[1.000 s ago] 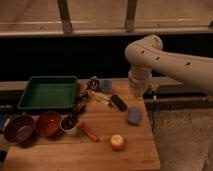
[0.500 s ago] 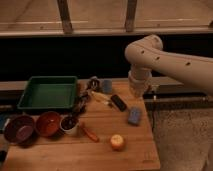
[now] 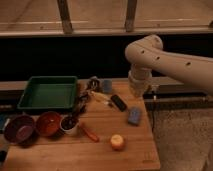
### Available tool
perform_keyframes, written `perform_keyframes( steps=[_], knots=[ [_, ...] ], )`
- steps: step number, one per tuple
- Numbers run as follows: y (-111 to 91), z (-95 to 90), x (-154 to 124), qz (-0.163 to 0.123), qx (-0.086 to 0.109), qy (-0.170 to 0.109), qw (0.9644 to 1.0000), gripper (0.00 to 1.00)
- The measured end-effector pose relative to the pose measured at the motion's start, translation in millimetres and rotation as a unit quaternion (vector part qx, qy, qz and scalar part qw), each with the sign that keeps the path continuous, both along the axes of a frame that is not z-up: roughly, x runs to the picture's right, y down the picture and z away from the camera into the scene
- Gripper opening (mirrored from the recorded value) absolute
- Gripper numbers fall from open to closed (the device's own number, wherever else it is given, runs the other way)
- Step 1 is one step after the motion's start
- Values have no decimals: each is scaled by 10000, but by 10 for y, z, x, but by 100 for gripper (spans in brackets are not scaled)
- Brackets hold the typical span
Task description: Place brush in red bowl
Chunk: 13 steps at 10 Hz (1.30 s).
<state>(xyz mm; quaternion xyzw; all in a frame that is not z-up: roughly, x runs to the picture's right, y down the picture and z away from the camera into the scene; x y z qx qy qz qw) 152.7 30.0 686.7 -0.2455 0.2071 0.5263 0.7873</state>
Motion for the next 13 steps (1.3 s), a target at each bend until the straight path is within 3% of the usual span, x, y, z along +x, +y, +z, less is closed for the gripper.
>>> perform_keyframes(
  steps=[3,5,8,10,12,13],
  knots=[
    [5,44,-14,27,31,109,9999,2],
    [-34,142,-290,82,121,47,9999,2],
    [-156,264,-987,25,242,-371,9990,1],
    [-233,273,-1526,62,275,-975,9948,0],
    [-257,258,-1666,63,275,-1168,9928,4],
    [-261,262,-1646,66,279,-1152,9929,14]
  ],
)
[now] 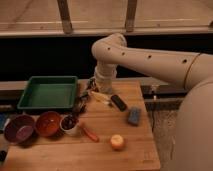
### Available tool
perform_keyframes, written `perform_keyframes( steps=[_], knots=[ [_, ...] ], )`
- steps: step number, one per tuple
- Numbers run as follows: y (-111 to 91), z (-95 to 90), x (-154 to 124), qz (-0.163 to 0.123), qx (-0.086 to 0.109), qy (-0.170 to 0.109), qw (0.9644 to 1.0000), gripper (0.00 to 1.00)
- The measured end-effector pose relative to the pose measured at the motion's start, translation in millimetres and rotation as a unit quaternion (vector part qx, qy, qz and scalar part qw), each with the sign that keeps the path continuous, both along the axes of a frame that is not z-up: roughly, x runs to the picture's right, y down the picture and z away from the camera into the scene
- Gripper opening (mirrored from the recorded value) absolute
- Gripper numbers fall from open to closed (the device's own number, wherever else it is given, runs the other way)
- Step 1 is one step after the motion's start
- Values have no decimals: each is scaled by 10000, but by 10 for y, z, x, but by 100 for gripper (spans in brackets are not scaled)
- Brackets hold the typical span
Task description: Place brush in red bowl
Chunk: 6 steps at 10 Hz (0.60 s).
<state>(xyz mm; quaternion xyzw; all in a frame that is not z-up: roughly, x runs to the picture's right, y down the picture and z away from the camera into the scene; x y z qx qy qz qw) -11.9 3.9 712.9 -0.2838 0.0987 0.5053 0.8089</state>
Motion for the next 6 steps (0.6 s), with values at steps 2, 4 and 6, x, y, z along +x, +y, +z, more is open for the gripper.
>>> perform_keyframes(
  steps=[2,4,6],
  knots=[
    [2,-1,17,39,-16,-2,10000,34],
    [75,47,235,144,-176,107,9997,56],
    [258,116,333,57,-352,59,9993,75]
  ],
)
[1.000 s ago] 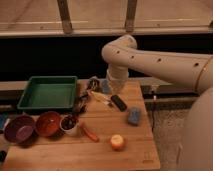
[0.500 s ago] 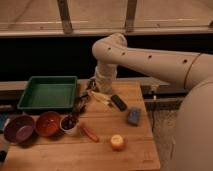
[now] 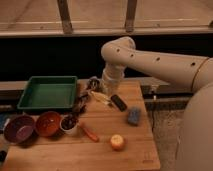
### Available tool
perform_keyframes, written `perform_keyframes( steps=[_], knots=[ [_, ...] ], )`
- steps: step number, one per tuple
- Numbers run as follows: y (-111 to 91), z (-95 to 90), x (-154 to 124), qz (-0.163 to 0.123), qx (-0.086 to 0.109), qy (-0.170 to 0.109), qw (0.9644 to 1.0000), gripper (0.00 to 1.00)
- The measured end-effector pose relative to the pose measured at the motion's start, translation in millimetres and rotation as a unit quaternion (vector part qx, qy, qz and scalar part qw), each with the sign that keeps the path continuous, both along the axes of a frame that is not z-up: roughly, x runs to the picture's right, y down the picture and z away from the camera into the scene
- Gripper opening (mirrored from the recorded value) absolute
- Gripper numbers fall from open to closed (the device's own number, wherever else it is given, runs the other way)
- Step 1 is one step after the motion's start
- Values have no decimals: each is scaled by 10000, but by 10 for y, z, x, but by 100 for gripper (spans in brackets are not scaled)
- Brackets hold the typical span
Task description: Place brush in red bowl
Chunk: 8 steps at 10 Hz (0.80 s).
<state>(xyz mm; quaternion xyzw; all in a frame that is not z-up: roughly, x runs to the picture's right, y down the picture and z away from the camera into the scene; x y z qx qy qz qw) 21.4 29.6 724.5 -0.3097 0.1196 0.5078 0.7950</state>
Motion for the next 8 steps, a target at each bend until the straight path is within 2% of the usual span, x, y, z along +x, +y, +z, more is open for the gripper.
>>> perform_keyframes(
  steps=[2,5,6,8],
  knots=[
    [187,109,-101,-137,-196,-91,9997,80],
    [508,345,-673,-422,-563,-475,9964,80],
    [521,341,-734,-431,-577,-528,9960,80],
    [521,350,-660,-427,-588,-468,9963,80]
  ],
)
